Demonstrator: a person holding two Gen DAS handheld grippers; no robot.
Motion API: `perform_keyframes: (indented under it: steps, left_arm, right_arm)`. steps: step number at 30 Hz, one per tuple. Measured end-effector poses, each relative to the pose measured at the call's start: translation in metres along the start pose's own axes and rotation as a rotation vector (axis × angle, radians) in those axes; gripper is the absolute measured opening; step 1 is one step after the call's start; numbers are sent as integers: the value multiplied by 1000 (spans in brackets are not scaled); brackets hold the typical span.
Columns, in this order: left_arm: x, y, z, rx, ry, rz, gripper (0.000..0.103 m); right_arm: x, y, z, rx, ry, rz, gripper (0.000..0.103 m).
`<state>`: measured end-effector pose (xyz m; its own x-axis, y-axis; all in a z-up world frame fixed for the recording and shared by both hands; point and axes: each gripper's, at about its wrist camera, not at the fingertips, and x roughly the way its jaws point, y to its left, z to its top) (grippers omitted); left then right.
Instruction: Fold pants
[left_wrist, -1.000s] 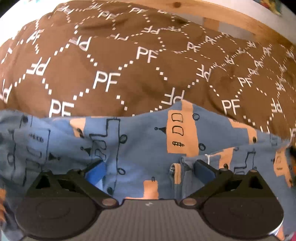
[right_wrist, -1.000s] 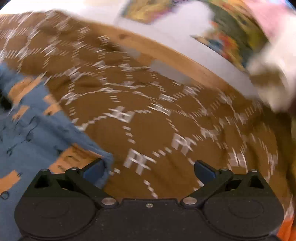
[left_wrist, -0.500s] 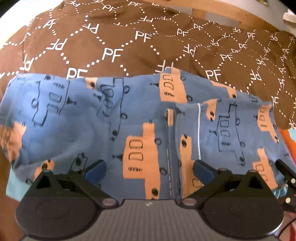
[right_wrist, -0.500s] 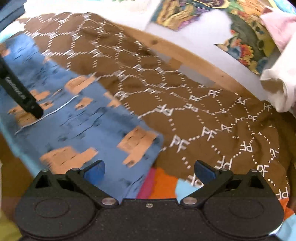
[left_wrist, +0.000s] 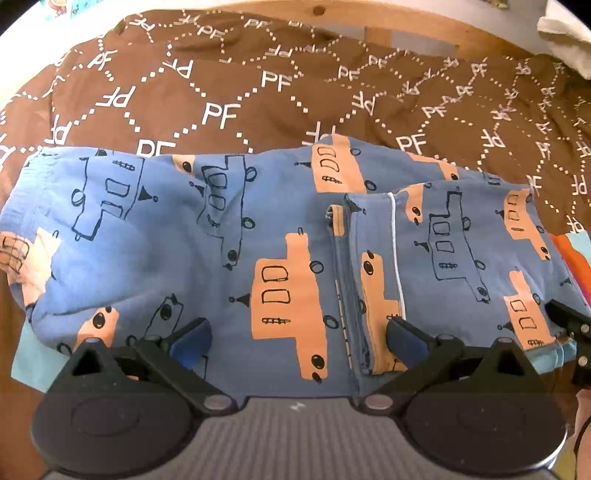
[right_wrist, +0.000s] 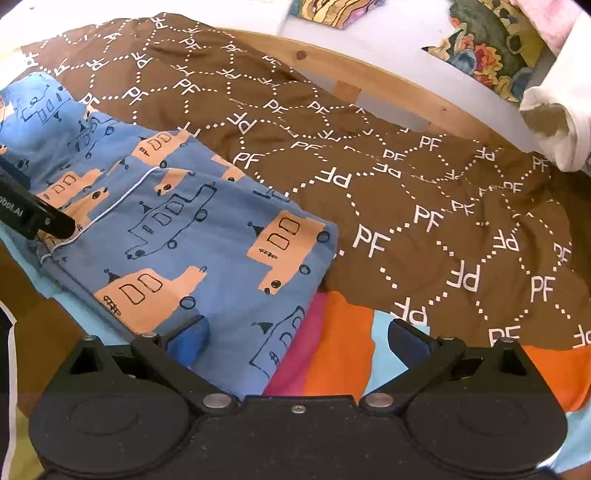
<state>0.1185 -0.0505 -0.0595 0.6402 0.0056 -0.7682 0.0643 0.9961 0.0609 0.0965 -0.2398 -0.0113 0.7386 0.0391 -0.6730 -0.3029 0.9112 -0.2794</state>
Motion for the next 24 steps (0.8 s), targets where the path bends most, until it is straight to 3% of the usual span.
perform_keyframes:
  steps: [2, 8, 11, 14, 19, 24]
  left_arm:
    - [-3, 1, -5, 13, -18, -2, 103]
    - [-25, 4, -23, 42, -44, 8, 103]
    - [-47, 20, -34, 41, -94, 58, 103]
    - [-66, 41, -39, -37, -166, 114, 103]
    - [-82, 76, -37, -138, -264, 302, 103]
    - [-70, 125, -18, -228, -282, 353, 102]
  right_arm:
    - [-2, 0, 2, -19, -13, 3, 102]
    - [-30, 11, 11, -131, -233, -44, 102]
    - [-31, 19, 12, -149, -239, -29, 102]
    - [-27, 24, 11, -119, -238, 7, 102]
    - [-21, 30, 25, -47, -297, 75, 102]
    - [-2, 37, 41, -120, -289, 92, 102]
